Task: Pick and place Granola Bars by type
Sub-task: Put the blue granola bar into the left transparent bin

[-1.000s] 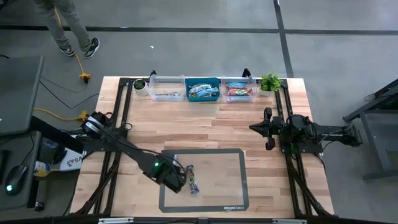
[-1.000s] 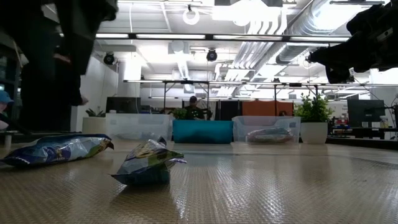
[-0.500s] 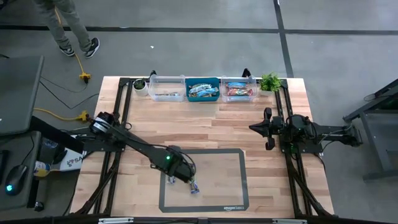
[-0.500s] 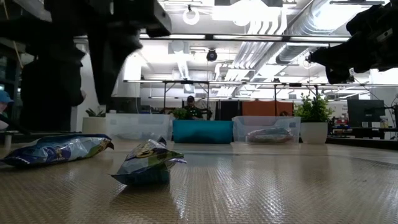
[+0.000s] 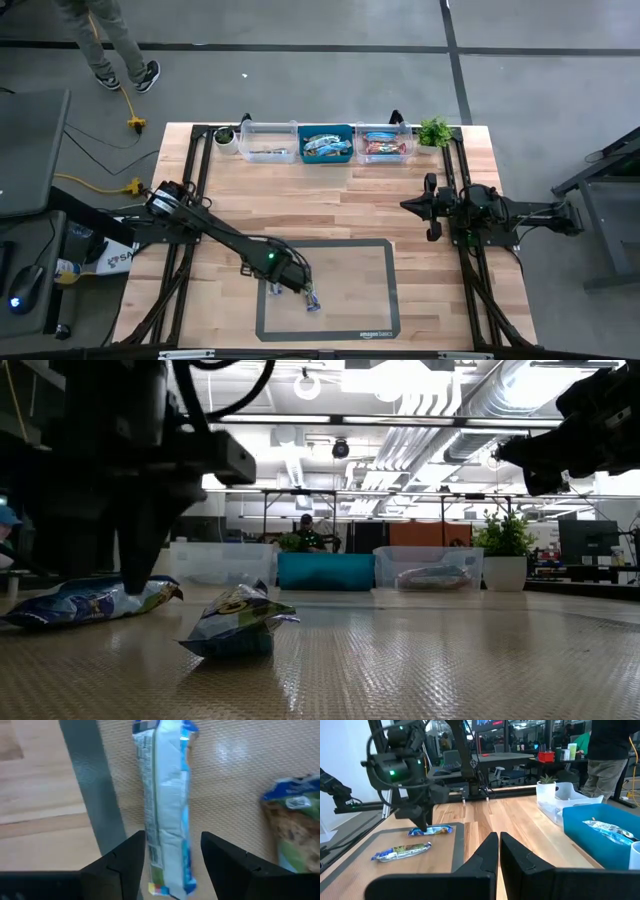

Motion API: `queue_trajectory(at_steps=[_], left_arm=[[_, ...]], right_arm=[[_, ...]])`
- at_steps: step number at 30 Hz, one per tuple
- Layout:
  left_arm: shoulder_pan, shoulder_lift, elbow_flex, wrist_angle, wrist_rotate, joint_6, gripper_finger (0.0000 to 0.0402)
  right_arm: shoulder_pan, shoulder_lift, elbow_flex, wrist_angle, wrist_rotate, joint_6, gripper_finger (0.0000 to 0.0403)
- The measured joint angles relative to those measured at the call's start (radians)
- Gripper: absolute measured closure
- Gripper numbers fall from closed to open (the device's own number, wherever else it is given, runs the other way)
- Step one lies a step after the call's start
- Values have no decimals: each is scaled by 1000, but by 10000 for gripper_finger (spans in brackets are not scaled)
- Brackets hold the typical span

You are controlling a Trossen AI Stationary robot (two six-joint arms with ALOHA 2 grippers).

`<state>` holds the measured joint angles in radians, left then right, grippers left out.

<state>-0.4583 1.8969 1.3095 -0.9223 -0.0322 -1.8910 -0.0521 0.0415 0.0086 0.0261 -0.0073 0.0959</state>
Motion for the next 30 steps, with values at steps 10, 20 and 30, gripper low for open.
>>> queue_trajectory(at_steps=[10, 20, 30], left_arm=[[0, -1, -81, 118, 31, -9, 213], [0, -5, -100, 147, 49, -16, 220], [0, -4, -101, 152, 66, 0, 286]], right_arm=[[0, -2, 0, 0, 0, 0, 403], [0, -2, 0, 0, 0, 0, 403], [0, -2, 0, 0, 0, 0, 403]])
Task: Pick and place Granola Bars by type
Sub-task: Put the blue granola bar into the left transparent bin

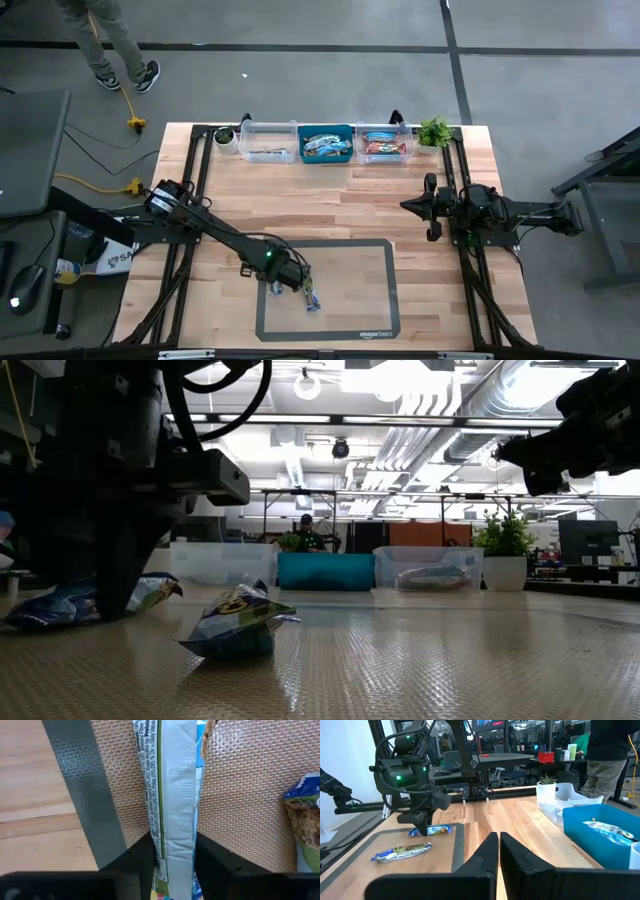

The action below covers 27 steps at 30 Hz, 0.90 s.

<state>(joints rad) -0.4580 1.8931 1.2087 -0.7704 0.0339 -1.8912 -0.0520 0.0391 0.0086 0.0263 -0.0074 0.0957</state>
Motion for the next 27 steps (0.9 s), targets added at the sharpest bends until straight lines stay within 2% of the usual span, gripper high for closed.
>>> queue_trajectory(at_steps=[6, 17, 27], left_arm=[[0, -21, -4, 13, -6, 25, 302], [-1, -153, -1, -2, -139, 98, 327], [53, -364, -1, -78, -354, 308, 331]], right_arm=[[0, 0, 0, 0, 0, 0, 403], [0, 0, 0, 0, 0, 0, 403], [0, 0, 0, 0, 0, 0, 403]])
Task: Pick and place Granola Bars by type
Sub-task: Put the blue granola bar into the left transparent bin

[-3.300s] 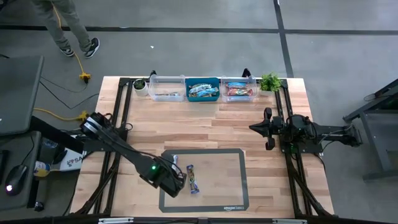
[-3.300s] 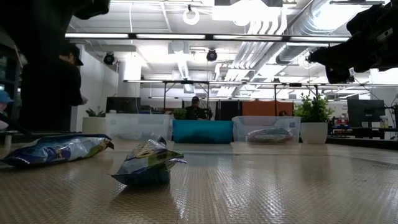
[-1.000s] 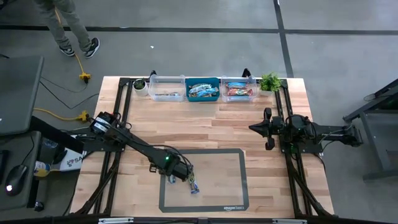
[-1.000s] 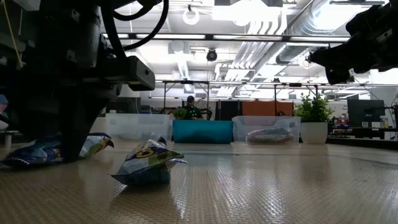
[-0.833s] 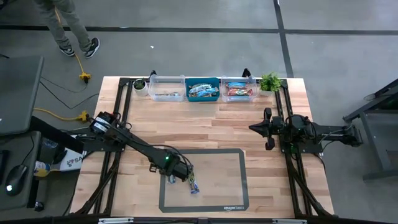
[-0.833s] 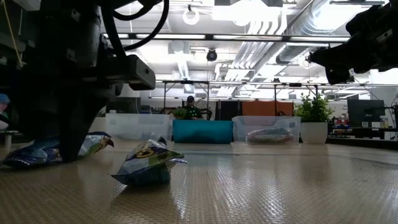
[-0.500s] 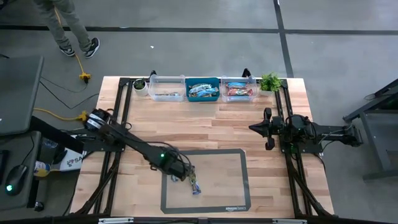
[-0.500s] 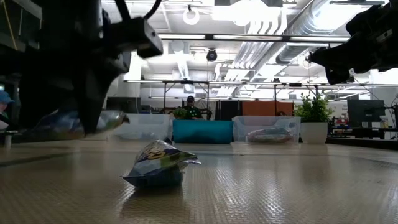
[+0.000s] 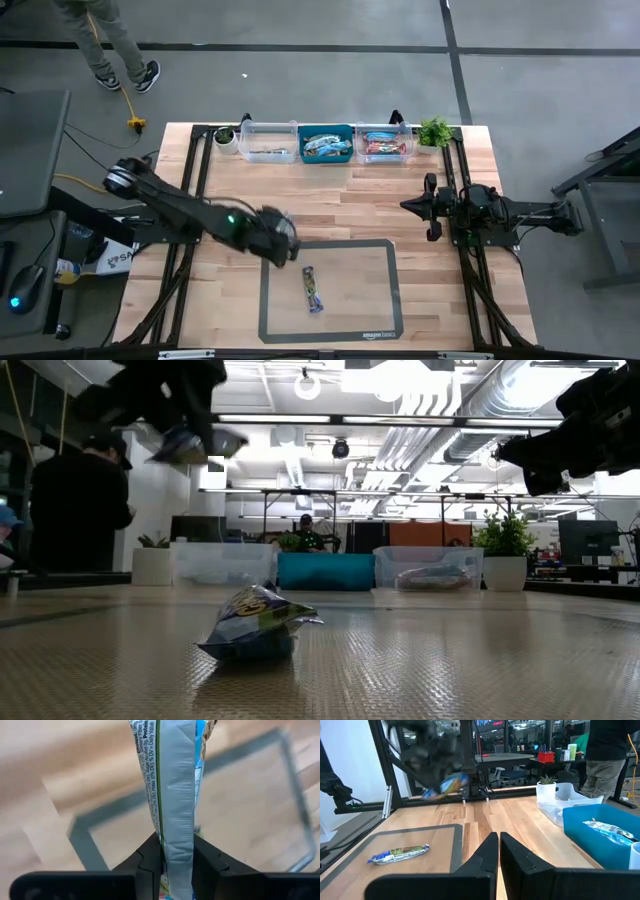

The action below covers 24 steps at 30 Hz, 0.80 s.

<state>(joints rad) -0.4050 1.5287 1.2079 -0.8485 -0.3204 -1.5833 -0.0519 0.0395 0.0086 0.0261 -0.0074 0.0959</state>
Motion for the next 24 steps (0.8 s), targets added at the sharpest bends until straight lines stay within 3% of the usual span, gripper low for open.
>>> queue_trajectory(at_steps=[6, 12, 17, 24], left_arm=[[139, -168, 0, -51, -110, 278, 331], [393, -305, 2, -87, -118, 680, 331], [665, -352, 2, -66, -20, 1083, 331], [987, -313, 2, 8, 192, 1665, 331]], right_arm=[[0, 3, 0, 0, 0, 0, 403], [0, 6, 0, 0, 0, 0, 403], [0, 6, 0, 0, 0, 0, 403], [0, 7, 0, 0, 0, 0, 403]])
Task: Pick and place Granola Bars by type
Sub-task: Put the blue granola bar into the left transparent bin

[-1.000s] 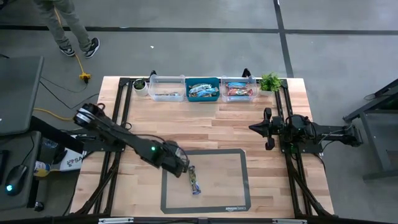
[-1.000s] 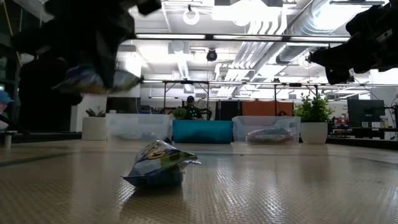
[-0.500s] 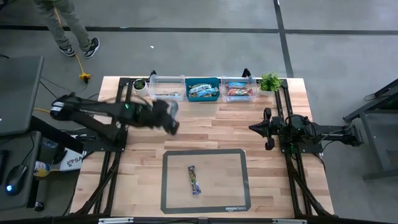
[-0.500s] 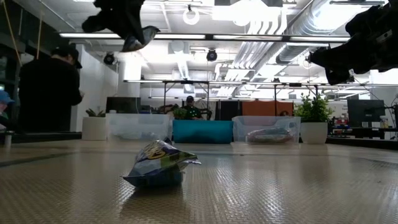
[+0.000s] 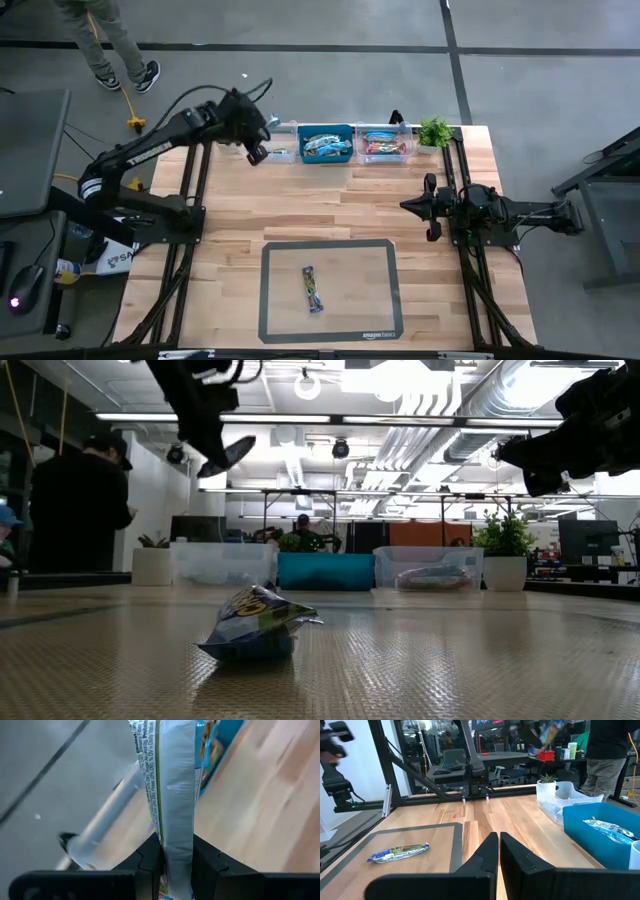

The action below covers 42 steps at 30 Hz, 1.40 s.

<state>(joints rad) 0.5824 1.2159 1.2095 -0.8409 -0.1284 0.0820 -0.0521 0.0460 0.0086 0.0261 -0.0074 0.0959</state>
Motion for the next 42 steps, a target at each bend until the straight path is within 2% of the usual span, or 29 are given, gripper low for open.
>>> queue_trajectory(at_steps=[4, 8, 13, 19, 24, 34, 42], left_arm=[[118, 53, 0, 19, 70, 300, 331], [185, 130, 0, 31, 80, 558, 331], [223, 246, 0, 38, 45, 738, 331], [222, 387, -1, 40, -23, 787, 331], [222, 464, -1, 76, -38, 744, 331], [223, 542, -1, 94, -19, 733, 331], [223, 550, -1, 116, -11, 722, 330]], right_arm=[[0, 0, 0, 0, 0, 0, 403], [0, 0, 0, 0, 0, 0, 403], [0, 0, 0, 0, 0, 0, 403], [0, 0, 0, 0, 0, 0, 403], [0, 0, 0, 0, 0, 0, 403], [0, 0, 0, 0, 0, 0, 403], [0, 0, 0, 0, 0, 0, 403]])
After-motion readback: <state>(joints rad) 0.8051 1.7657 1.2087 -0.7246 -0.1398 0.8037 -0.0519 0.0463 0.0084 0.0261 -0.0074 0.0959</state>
